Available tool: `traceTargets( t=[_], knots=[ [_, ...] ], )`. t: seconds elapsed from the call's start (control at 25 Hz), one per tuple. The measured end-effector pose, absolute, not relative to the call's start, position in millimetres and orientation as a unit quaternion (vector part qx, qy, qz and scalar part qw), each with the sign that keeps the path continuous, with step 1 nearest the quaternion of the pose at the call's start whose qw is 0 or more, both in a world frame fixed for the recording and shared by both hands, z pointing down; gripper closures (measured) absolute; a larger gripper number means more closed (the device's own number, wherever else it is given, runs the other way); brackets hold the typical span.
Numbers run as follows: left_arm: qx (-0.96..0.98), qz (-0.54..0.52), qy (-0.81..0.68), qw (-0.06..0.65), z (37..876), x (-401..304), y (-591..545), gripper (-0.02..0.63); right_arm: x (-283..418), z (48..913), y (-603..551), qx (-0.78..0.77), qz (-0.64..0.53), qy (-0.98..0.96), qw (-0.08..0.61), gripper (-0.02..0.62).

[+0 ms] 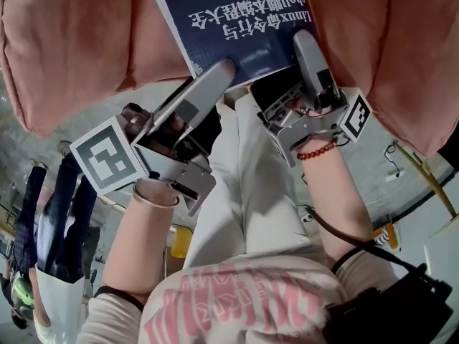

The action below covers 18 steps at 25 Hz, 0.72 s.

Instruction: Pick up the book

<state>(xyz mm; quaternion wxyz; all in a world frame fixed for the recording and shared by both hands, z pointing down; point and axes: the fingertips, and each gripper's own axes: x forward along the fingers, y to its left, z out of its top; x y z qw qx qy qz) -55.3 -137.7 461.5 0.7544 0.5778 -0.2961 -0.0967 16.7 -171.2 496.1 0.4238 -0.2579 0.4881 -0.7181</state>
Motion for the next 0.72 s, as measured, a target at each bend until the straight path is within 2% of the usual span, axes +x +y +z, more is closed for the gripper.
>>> traceTargets(
  t=[0.2, 0.28, 0.72],
  knots=[
    [0.574, -0.101, -0.289, 0.759, 469, -55, -135, 0.414, 18, 504, -169, -0.276, -0.727, 0.479, 0.407, 0.374],
    [0.569, -0.101, -0.293, 0.761, 473, -56, -134, 0.414, 18, 506, -169, -0.284, -0.735, 0.473, 0.395, 0.398],
    [0.543, -0.124, -0.324, 0.765, 472, -60, -131, 0.413, 22, 496, -163, -0.344, -0.739, 0.461, 0.352, 0.41]
  ],
)
